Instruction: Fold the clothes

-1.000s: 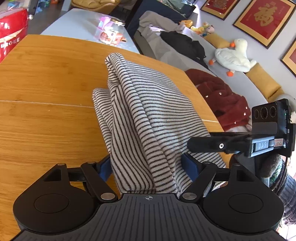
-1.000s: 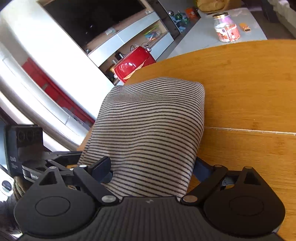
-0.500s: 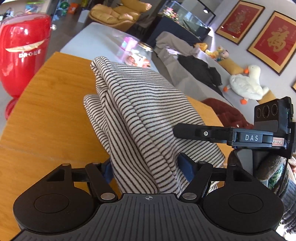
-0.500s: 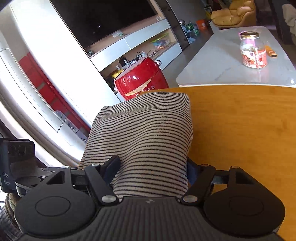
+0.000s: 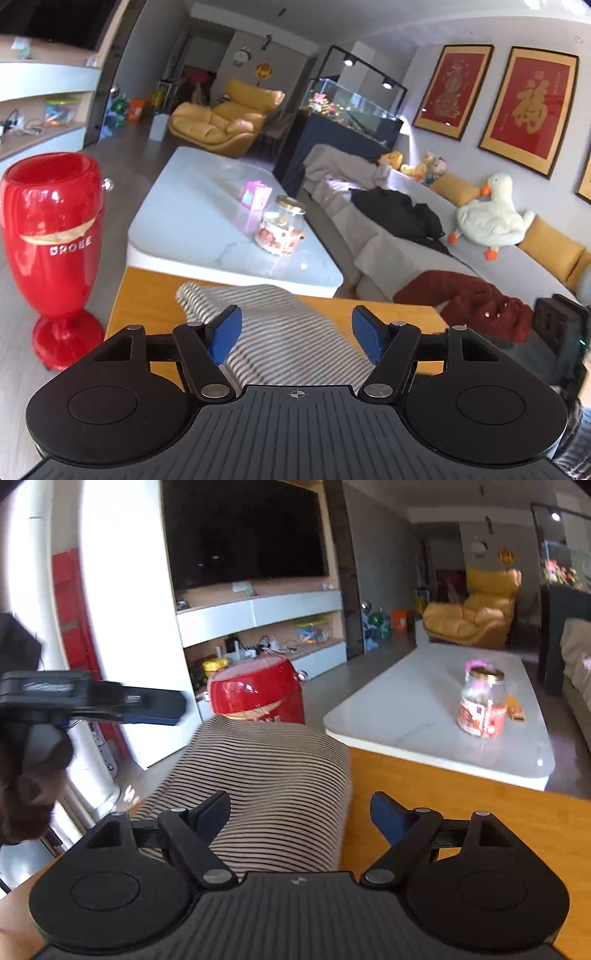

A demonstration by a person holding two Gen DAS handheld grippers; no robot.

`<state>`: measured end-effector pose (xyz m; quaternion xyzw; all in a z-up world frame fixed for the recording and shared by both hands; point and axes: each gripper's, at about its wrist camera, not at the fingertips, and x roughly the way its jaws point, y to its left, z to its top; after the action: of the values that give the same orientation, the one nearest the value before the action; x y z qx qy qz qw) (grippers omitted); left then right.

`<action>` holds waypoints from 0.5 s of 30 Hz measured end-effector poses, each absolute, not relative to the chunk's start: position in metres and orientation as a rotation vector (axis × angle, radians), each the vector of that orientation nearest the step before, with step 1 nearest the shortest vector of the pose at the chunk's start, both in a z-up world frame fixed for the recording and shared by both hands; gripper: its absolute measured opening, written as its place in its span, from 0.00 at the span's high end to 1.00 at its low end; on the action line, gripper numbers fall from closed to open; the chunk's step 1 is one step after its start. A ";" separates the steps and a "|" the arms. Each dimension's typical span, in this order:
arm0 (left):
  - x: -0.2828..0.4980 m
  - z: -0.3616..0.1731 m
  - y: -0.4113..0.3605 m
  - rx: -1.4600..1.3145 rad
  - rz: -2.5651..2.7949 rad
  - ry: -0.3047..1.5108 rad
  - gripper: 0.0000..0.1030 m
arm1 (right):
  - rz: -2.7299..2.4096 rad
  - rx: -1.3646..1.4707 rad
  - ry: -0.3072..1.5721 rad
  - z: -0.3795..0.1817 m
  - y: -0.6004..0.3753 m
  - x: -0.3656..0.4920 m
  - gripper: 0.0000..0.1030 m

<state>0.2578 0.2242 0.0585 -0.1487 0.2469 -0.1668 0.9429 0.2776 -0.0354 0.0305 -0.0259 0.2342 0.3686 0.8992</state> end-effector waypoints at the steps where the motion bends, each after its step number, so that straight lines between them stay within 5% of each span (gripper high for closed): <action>1: 0.272 0.055 0.220 -0.295 -0.345 0.523 0.31 | 0.800 -0.064 0.473 0.035 -0.029 0.268 0.19; 6: 0.330 0.003 0.224 -0.345 -0.264 0.692 0.31 | 0.883 -0.166 0.637 0.006 0.005 0.257 0.19; 12: 0.304 0.011 0.238 -0.369 -0.211 0.654 0.34 | 0.893 -0.018 0.628 0.030 -0.026 0.261 0.19; 15: 0.264 0.025 0.241 -0.390 -0.193 0.629 0.16 | 0.841 0.057 0.624 0.036 -0.059 0.269 0.16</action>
<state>0.2644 0.2405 0.0252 -0.1903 0.3070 -0.0944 0.9277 0.2687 -0.0589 0.0358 0.0271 0.2980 0.4015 0.8656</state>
